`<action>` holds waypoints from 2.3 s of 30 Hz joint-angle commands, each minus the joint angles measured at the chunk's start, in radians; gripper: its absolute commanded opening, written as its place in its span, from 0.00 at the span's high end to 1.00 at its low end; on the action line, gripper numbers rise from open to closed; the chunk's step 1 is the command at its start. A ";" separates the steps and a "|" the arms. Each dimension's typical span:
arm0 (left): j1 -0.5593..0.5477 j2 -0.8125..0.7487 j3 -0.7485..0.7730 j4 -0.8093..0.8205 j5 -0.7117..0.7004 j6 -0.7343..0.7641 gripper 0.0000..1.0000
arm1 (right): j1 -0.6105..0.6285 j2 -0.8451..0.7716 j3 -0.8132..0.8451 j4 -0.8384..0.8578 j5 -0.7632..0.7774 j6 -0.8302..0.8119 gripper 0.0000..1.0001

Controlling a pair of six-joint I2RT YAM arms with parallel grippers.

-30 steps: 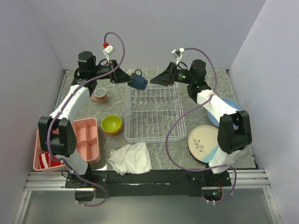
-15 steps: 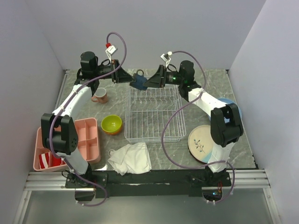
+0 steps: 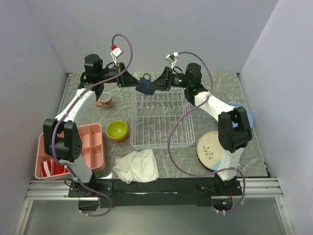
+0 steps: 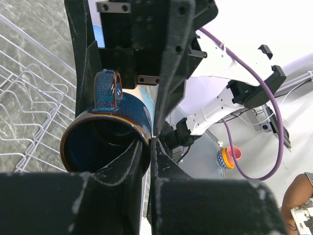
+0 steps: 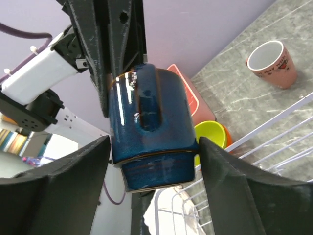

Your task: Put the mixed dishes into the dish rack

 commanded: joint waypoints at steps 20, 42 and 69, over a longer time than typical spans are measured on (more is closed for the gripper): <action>0.138 -0.070 0.022 -0.216 -0.430 0.333 0.39 | -0.005 -0.039 0.413 -0.988 0.384 -1.052 0.68; 0.150 -0.260 -0.249 -0.147 -0.459 0.422 0.39 | -0.017 0.206 0.770 -1.466 0.976 -2.078 0.75; 0.187 -0.314 -0.369 -0.075 -0.458 0.377 0.38 | -0.004 0.367 0.780 -1.608 1.098 -2.432 0.76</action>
